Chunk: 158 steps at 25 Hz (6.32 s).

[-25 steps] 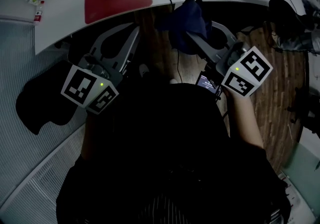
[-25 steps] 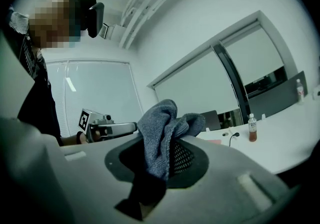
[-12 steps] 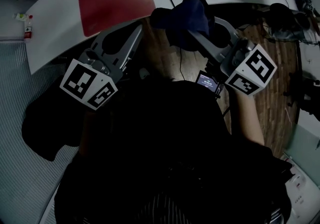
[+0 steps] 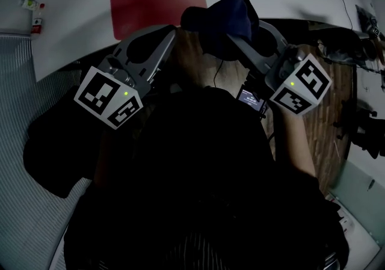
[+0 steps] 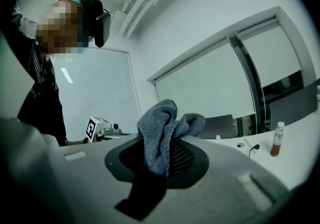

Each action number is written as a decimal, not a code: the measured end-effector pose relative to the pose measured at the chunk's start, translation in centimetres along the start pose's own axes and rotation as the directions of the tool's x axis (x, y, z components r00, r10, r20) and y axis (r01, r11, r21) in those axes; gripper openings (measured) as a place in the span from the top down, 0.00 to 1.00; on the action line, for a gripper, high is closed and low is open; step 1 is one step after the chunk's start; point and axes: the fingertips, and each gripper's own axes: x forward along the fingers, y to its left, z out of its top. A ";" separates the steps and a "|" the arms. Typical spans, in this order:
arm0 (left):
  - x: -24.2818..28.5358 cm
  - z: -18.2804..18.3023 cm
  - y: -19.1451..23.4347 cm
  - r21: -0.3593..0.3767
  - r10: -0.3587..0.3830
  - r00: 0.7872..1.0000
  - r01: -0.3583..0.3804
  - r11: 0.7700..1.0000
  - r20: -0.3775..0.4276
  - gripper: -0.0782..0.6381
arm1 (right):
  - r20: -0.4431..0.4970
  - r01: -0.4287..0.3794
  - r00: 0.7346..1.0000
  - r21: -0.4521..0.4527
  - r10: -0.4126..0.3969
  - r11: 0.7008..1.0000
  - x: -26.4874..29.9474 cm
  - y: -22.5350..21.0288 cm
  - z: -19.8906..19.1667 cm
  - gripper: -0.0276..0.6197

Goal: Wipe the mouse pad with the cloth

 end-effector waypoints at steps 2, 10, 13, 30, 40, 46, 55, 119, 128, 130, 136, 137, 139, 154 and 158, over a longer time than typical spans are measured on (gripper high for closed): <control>-0.7 0.1 0.5 -0.016 0.021 1.000 -0.021 1.000 0.013 0.88 | -0.005 -0.014 1.000 0.002 0.014 1.000 0.5 0.1 0.0 0.82; -1.4 0.3 5.2 -0.056 0.082 0.997 -0.082 0.995 -0.004 0.88 | -0.018 -0.076 0.997 0.040 0.077 0.996 5.5 -2.2 0.3 0.82; -0.6 0.7 6.5 -0.049 0.111 0.994 -0.112 0.993 -0.016 0.88 | -0.014 -0.111 0.994 0.049 0.112 0.993 6.9 -4.2 0.9 0.82; 8.2 7.1 17.2 -0.050 0.274 0.962 -0.274 0.960 0.005 0.88 | -0.034 -0.311 0.950 0.037 0.312 0.950 15.9 -17.8 8.1 0.82; 12.0 6.9 22.3 -0.065 0.359 0.932 -0.362 0.930 -0.050 0.88 | -0.040 -0.382 0.921 0.093 0.387 0.919 19.1 -24.1 7.9 0.82; 16.8 6.7 25.0 -0.093 0.367 0.928 -0.372 0.923 -0.064 0.88 | -0.052 -0.374 0.921 0.147 0.385 0.916 19.1 -30.0 6.8 0.82; 19.3 5.3 24.9 -0.139 0.352 0.926 -0.370 0.919 -0.136 0.88 | -0.031 -0.364 0.925 0.218 0.379 0.905 18.1 -33.4 5.7 0.82; 14.0 -32.9 39.6 -0.341 0.067 0.595 -0.547 0.765 -0.801 0.88 | -0.317 -0.180 0.905 0.322 0.285 0.929 27.9 -37.4 -6.5 0.82; 13.4 -34.3 39.3 -0.330 0.038 0.563 -0.536 0.777 -0.825 0.88 | -0.355 -0.182 0.886 0.325 0.298 0.928 29.0 -37.3 -8.4 0.82; 13.5 -34.3 39.5 -0.335 0.036 0.569 -0.532 0.778 -0.822 0.88 | -0.359 -0.183 0.883 0.329 0.302 0.926 29.5 -37.4 -8.8 0.82; 13.8 -33.7 39.1 -0.315 0.046 0.561 -0.529 0.788 -0.827 0.88 | -0.398 -0.190 0.860 0.334 0.321 0.923 30.9 -37.9 -11.0 0.82; 13.8 -33.7 39.0 -0.314 0.045 0.558 -0.530 0.788 -0.829 0.88 | -0.407 -0.193 0.853 0.335 0.326 0.922 31.1 -38.0 -11.6 0.82; 13.9 -33.6 39.4 -0.307 0.053 0.557 -0.532 0.789 -0.829 0.88 | -0.425 -0.199 0.841 0.333 0.336 0.921 31.8 -38.4 -12.6 0.82; 13.8 -33.4 39.1 -0.338 0.028 0.578 -0.514 0.788 -0.815 0.88 | -0.624 -0.231 0.717 0.210 0.312 0.950 35.6 -40.9 -21.9 0.82; 13.9 -33.3 39.1 -0.341 0.022 0.582 -0.507 0.791 -0.813 0.88 | -0.738 -0.282 0.627 0.085 0.250 0.956 35.8 -41.1 -25.2 0.82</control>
